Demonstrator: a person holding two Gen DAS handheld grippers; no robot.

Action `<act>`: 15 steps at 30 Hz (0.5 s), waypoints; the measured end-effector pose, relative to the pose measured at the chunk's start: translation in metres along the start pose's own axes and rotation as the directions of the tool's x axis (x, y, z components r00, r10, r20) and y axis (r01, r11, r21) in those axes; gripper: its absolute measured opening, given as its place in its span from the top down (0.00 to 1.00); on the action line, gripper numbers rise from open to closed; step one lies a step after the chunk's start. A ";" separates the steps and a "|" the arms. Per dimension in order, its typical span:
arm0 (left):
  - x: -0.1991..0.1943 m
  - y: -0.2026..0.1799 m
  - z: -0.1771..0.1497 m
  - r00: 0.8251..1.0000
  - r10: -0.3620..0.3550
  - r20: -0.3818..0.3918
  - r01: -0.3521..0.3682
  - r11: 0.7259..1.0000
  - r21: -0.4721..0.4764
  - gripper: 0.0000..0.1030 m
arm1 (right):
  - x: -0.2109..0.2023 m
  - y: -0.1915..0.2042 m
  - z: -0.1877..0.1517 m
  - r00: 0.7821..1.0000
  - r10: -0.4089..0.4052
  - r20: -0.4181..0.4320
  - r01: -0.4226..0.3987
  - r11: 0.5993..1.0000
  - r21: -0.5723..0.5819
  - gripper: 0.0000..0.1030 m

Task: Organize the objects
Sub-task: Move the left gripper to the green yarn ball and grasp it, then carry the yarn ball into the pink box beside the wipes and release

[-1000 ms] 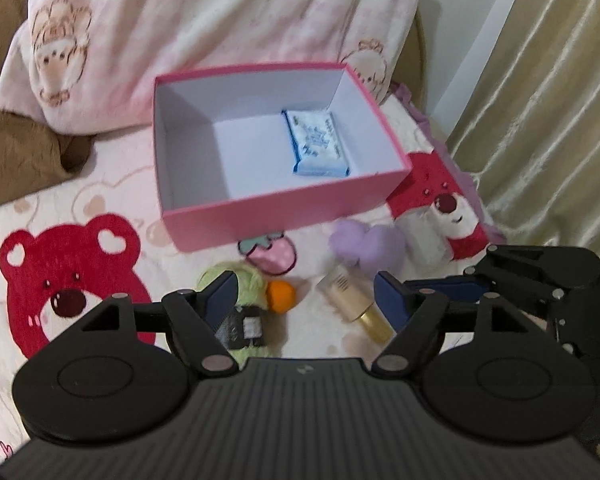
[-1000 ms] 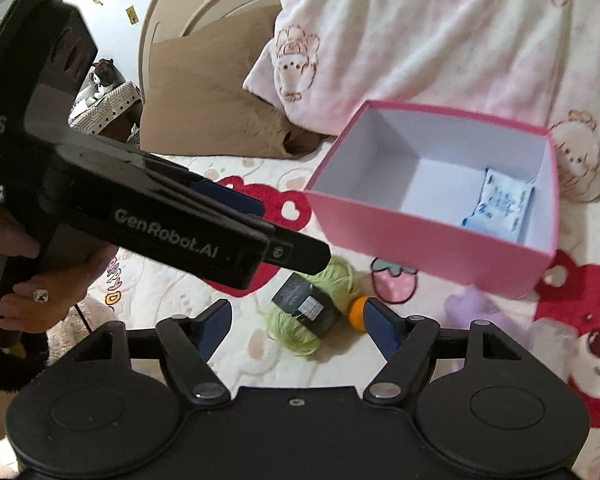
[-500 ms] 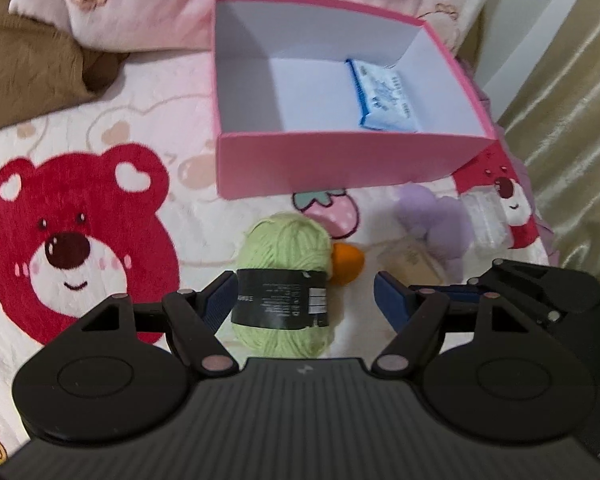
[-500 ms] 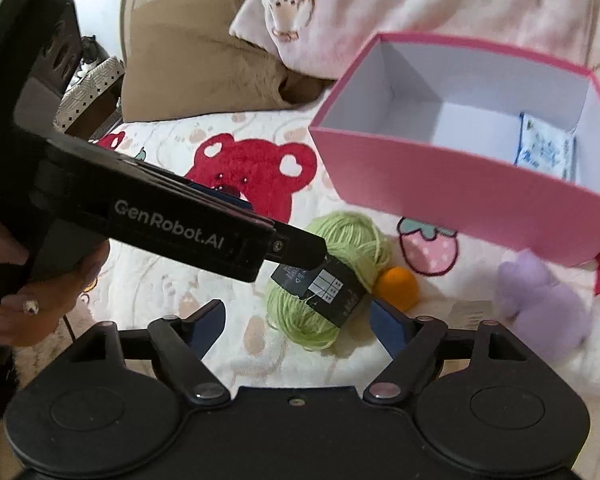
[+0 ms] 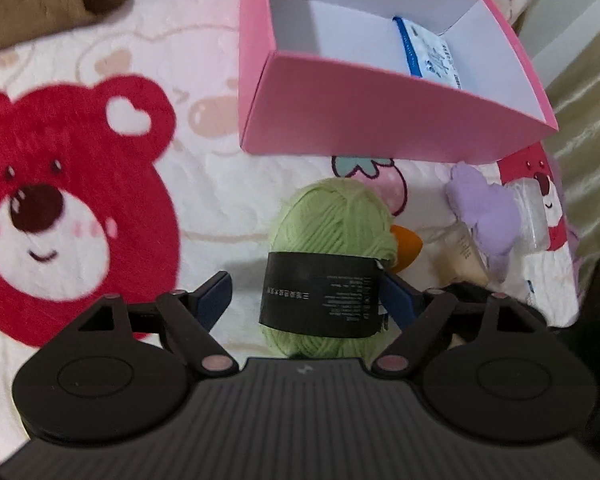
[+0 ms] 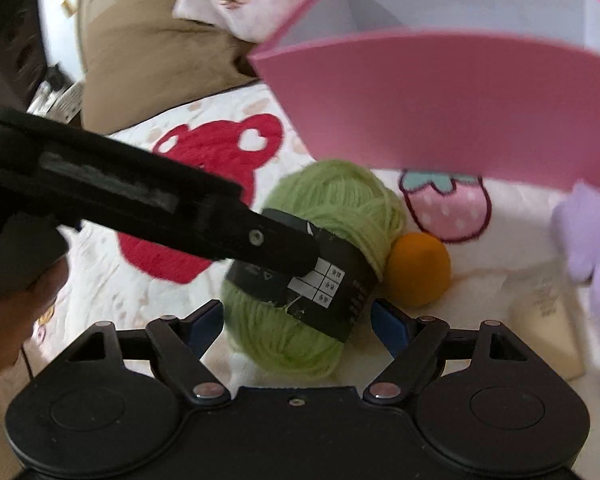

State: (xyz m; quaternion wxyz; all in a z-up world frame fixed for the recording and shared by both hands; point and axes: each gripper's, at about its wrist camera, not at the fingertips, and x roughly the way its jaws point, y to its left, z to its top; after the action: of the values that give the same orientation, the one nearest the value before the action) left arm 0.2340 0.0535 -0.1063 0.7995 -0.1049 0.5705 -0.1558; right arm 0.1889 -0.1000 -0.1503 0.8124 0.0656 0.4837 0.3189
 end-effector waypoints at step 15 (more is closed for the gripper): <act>-0.022 -0.012 -0.019 0.997 -0.068 0.045 0.070 0.997 -0.036 0.44 | -0.021 0.027 -0.012 0.996 -0.058 0.060 0.066 0.989 -0.135 0.36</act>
State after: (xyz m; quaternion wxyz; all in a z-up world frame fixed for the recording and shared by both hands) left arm 0.2082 0.0505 -0.0892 0.8038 -0.1431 0.5518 -0.1703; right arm 0.1599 -0.0930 -0.1294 0.8378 0.0036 0.4394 0.3239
